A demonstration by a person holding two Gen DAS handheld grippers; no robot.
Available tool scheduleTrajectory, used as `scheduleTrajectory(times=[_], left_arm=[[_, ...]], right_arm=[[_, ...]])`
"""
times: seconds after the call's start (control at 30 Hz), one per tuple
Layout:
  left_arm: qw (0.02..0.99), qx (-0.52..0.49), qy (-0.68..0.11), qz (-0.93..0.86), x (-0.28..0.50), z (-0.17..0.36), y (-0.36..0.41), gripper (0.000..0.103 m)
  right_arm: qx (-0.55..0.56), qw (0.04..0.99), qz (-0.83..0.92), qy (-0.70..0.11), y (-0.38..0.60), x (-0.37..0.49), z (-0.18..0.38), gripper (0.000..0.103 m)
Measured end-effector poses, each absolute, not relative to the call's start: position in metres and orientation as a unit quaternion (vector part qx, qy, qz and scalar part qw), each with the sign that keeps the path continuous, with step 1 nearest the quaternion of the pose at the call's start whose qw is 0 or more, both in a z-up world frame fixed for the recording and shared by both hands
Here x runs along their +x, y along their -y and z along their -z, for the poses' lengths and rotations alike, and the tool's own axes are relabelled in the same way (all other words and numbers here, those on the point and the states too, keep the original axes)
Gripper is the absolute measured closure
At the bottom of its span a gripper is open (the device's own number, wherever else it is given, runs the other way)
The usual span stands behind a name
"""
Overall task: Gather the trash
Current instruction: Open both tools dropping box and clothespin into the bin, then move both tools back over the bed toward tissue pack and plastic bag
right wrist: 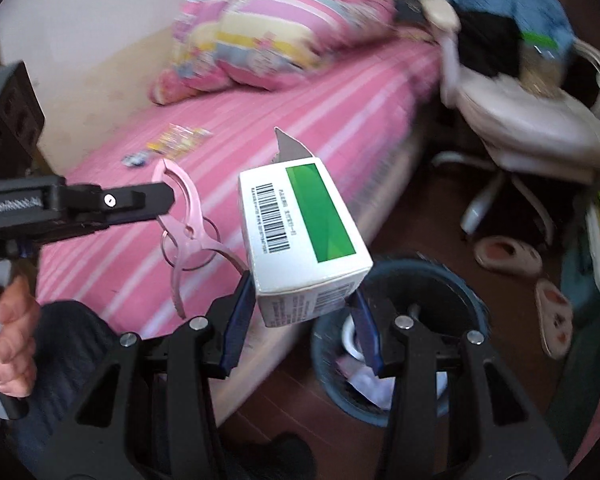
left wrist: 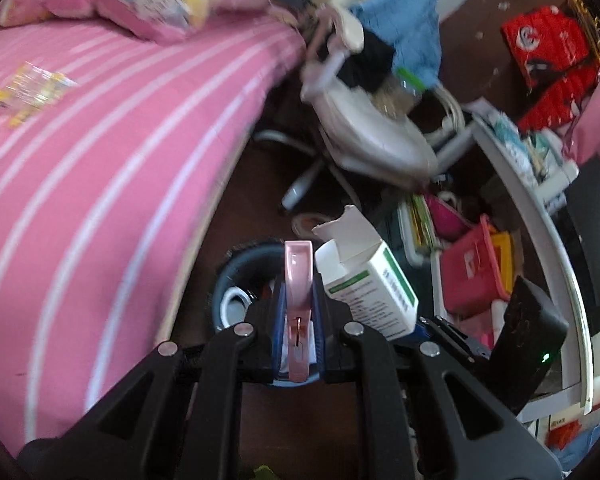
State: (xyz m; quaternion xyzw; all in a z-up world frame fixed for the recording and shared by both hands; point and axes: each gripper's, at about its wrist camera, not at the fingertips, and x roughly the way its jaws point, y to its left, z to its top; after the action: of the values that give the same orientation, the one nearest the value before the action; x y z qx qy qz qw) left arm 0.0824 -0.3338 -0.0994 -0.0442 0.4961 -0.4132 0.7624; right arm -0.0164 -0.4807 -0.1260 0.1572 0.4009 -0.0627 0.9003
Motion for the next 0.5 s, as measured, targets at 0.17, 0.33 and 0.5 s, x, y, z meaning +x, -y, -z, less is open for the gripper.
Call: scheduleTrajectory(times=[0.17,0.33,0.5], left_arm=[[0.738,-0.018,-0.522,0.427,0.087,0.132,0.378,0.091],[0.702,-0.027,-0.550,0.451,0.093,0.163,0.411,0.054],[0.704,-0.019,-0.557,0.440,0.092,0.182,0.412,0.023]], right_arm=[[0.166,0.881,0.097,-0.433,0.504,-0.021,0.160,0.055],[0.164,0.854,0.142,-0.473,0.526,-0.026,0.193,0.042],[0.148,0.847,0.196,-0.471,0.534,-0.041,0.196,0.017]])
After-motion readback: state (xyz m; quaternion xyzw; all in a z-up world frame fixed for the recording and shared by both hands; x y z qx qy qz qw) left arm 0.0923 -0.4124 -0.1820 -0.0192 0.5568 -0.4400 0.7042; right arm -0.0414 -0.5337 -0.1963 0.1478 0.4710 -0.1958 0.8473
